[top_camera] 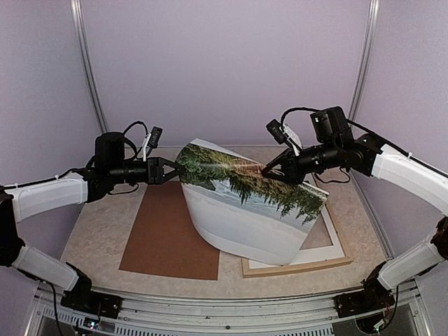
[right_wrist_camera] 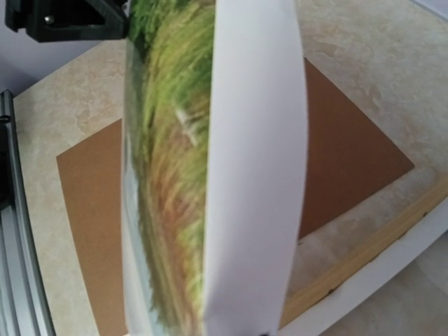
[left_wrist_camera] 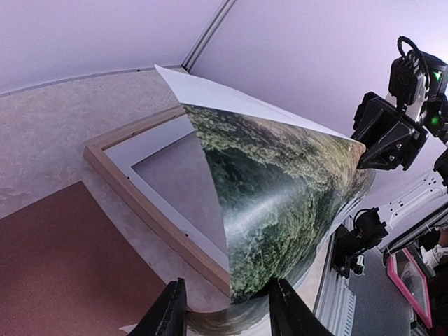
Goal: Put the photo into the frame
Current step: Pass from the right arm to the left
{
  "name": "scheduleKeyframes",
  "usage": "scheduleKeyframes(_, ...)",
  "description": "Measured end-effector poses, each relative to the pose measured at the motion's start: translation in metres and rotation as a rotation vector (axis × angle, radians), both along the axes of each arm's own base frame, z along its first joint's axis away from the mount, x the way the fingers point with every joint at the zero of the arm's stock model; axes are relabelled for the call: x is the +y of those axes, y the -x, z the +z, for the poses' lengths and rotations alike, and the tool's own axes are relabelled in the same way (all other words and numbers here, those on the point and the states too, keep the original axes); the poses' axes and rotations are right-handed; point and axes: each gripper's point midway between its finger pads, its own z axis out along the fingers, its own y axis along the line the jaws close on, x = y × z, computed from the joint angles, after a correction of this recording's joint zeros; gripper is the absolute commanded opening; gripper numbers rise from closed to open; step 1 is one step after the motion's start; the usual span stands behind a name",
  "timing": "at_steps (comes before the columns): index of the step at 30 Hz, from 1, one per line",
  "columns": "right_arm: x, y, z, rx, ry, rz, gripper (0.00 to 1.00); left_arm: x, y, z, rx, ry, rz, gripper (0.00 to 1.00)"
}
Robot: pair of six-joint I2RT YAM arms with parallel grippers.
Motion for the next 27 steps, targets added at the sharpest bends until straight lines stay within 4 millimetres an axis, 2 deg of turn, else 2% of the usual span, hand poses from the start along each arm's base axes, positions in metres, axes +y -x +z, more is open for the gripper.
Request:
scheduleKeyframes(8,-0.009,-0.004,-0.004,-0.003,0.013,0.008,0.21,-0.005,0.006,0.003,-0.011,0.014,-0.035,0.34)
scheduleKeyframes(15,-0.019,-0.010,-0.008,0.016,0.014,0.013,0.18,-0.011,0.009,0.001,-0.034,-0.008,-0.036,0.54)
scheduleKeyframes(21,-0.015,-0.006,-0.011,0.027,0.006,0.050,0.18,-0.003,-0.005,-0.006,-0.053,-0.053,0.056,0.69)
scheduleKeyframes(27,-0.013,-0.002,-0.009,0.031,-0.005,0.079,0.18,0.008,-0.017,-0.012,-0.062,-0.075,0.133,0.79)
